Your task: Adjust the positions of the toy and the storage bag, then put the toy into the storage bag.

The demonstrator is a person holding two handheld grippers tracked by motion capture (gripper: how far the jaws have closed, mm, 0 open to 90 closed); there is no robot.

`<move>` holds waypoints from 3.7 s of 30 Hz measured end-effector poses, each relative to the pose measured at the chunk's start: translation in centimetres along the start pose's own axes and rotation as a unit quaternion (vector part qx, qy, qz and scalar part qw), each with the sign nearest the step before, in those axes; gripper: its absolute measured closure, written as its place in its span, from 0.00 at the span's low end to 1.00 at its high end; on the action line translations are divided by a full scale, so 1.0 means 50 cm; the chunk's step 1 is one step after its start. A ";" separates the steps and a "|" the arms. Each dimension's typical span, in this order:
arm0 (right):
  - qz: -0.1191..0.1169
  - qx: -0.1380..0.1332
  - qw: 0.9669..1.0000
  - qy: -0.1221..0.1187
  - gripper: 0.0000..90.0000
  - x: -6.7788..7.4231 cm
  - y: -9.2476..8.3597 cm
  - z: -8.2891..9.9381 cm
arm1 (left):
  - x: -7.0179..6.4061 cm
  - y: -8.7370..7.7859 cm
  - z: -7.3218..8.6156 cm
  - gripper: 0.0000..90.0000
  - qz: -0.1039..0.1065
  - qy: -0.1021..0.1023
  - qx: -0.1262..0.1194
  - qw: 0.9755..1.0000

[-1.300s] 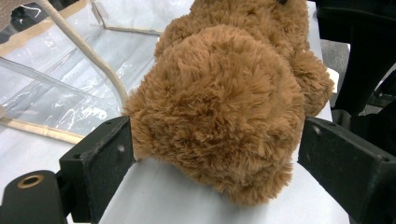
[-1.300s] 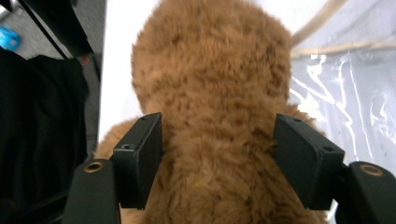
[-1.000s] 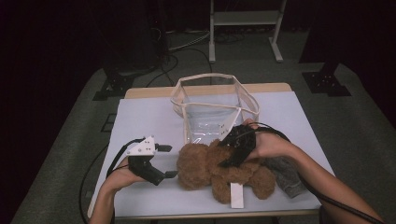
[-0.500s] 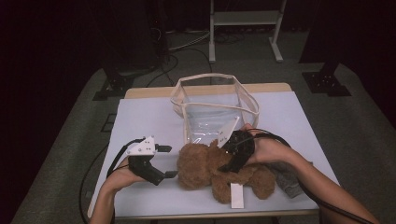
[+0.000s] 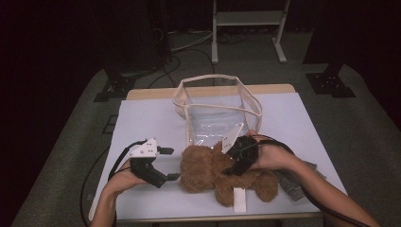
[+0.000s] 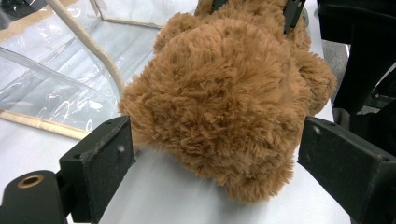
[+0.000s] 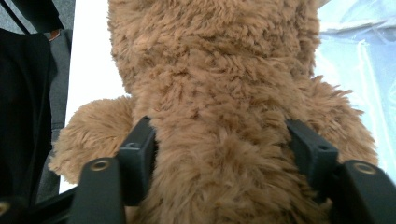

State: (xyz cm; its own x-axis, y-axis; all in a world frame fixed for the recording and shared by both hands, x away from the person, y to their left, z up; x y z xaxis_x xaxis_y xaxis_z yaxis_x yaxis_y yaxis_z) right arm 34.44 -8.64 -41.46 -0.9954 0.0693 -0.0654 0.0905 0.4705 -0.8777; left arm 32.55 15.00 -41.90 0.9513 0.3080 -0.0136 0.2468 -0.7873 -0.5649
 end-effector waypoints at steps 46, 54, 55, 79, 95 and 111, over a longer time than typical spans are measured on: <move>-0.012 -0.040 0.998 0.047 0.82 0.000 -0.078 -0.012 | 0.019 -0.038 0.013 0.11 -0.020 -0.018 -0.018 0.999; -0.009 -0.052 0.997 0.056 0.83 -0.004 -0.104 -0.014 | 0.025 -0.047 0.017 0.11 -0.025 -0.021 -0.021 0.999; -0.007 -0.052 0.997 0.056 0.83 -0.004 -0.105 -0.015 | 0.026 -0.048 0.017 0.11 -0.025 -0.021 -0.022 0.999; 0.003 -0.080 0.996 0.048 0.84 -0.017 -0.218 -0.120 | 0.039 -0.079 0.026 0.11 -0.036 -0.031 -0.039 0.998; 0.014 -0.080 0.996 0.033 0.84 -0.032 -0.304 -0.218 | 0.050 -0.085 0.027 0.10 -0.037 -0.034 -0.044 0.998; 0.013 -0.084 0.996 0.033 0.84 -0.093 -0.386 -0.325 | 0.052 -0.090 0.031 0.10 -0.035 -0.036 -0.047 0.998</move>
State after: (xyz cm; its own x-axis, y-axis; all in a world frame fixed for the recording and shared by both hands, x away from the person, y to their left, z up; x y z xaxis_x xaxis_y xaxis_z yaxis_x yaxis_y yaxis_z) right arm 37.82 -3.75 -16.50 -0.9889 0.1395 -0.0509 0.1261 0.6073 -0.7844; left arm 33.64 20.19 -40.70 0.9159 0.3995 -0.0387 0.3320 -0.8085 -0.4860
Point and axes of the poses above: each handheld gripper's, and its own axes: y roughly forward along the jaws, z roughly out of its underside, x roughly to its left, the point moved 6 cm from there along y, roughly forward along the jaws, and after that the axes turned 3 degrees about x, right-handed, at the moved point
